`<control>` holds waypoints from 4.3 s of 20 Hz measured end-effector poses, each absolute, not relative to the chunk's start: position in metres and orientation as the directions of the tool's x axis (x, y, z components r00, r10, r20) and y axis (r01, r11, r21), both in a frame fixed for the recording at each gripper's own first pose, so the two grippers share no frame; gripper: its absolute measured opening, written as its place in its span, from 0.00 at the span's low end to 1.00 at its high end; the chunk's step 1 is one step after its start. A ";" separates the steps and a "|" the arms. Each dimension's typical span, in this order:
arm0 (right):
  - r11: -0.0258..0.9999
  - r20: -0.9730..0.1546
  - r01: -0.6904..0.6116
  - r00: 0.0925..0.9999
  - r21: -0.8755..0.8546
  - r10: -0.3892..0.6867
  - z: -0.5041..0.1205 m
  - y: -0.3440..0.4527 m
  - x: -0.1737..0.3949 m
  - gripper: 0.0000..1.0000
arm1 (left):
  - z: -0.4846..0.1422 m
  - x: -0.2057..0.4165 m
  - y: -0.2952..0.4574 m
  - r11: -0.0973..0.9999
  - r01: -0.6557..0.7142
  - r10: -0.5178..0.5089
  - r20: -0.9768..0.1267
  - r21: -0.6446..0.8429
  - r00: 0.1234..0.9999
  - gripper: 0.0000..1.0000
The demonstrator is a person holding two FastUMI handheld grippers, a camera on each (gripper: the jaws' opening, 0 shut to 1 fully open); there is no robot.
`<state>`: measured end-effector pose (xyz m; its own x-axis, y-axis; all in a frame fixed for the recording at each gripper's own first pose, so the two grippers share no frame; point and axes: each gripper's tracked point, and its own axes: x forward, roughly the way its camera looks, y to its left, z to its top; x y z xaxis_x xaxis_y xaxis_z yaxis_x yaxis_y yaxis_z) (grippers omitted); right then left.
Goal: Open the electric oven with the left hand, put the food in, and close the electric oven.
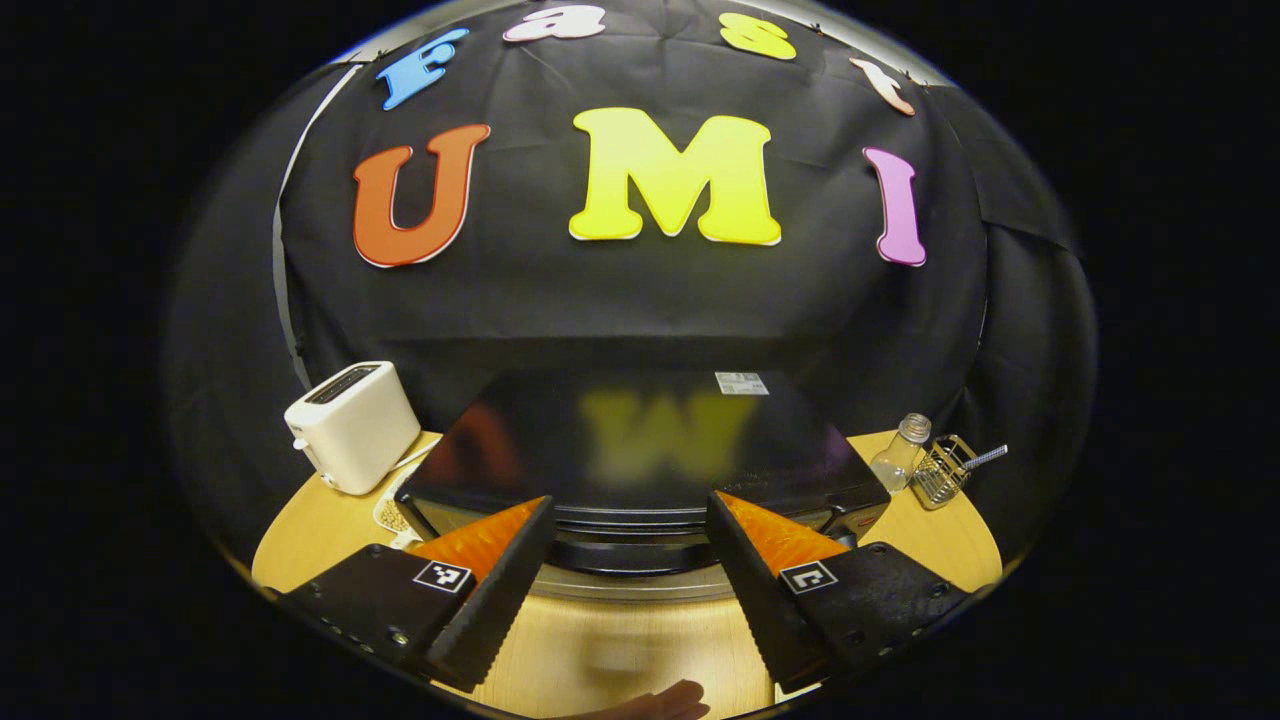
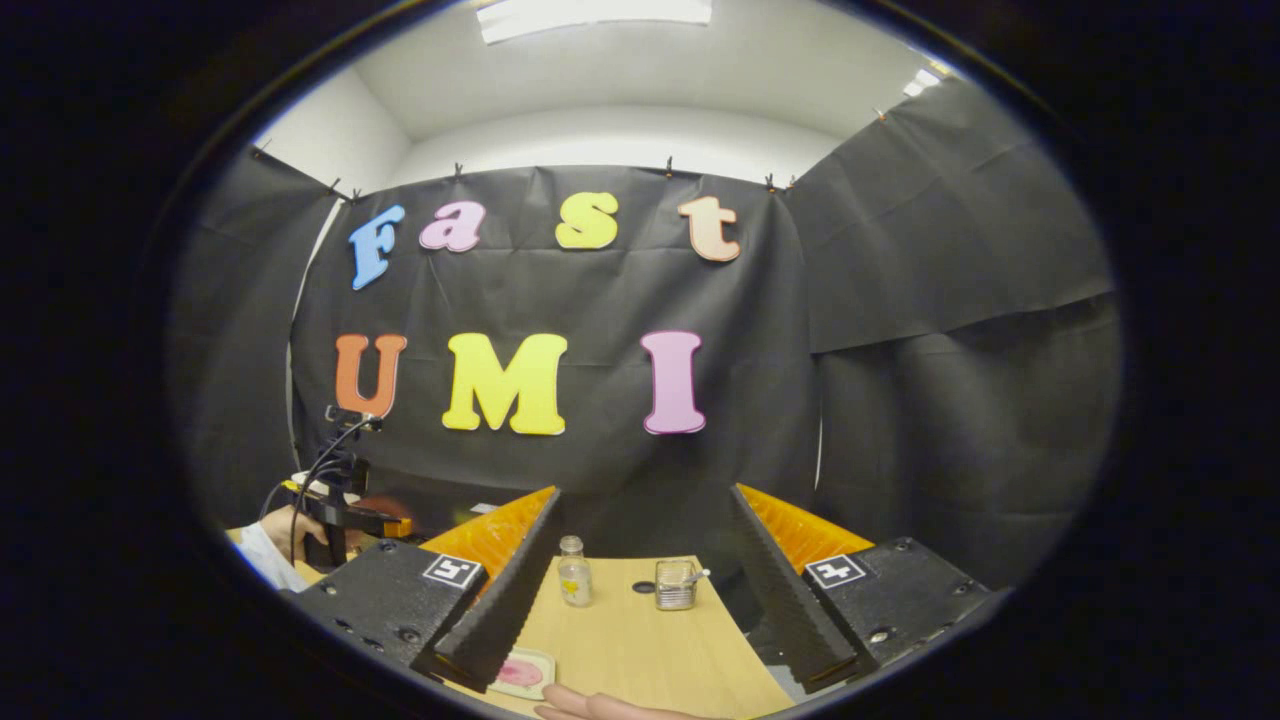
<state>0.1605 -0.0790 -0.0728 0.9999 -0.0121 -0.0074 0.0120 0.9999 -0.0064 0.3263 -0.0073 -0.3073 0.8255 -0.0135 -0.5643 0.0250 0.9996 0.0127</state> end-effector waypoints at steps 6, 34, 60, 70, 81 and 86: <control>1.000 -0.037 0.025 0.999 0.001 -0.025 -0.084 -0.088 0.162 1.00 | -0.308 0.326 -0.006 0.999 0.035 -0.006 -0.572 0.039 0.820 0.94; 0.998 -0.147 -0.060 0.987 0.023 0.063 -0.111 -0.053 0.143 1.00 | -0.354 0.187 -0.003 0.998 0.060 -0.034 -0.521 0.033 0.853 0.96; 0.985 -0.499 -0.155 0.861 -0.073 0.099 -0.257 -0.002 0.183 1.00 | -0.362 0.115 -0.006 0.999 0.040 -0.030 -0.488 0.009 0.872 0.96; 0.986 -0.795 -0.166 0.595 0.021 0.117 -0.442 0.020 0.209 0.95 | -0.218 0.078 0.004 0.999 0.011 -0.003 -0.205 0.039 0.979 0.95; 0.954 -0.826 -0.189 0.479 0.234 0.297 -0.494 0.047 0.206 0.29 | -0.183 0.036 0.002 0.998 -0.003 0.016 -0.194 0.068 0.981 0.96; 0.908 -0.789 -0.150 0.453 0.392 0.416 -0.494 0.048 0.214 0.08 | -0.172 0.027 0.002 0.997 -0.015 0.029 -0.173 0.078 0.985 0.96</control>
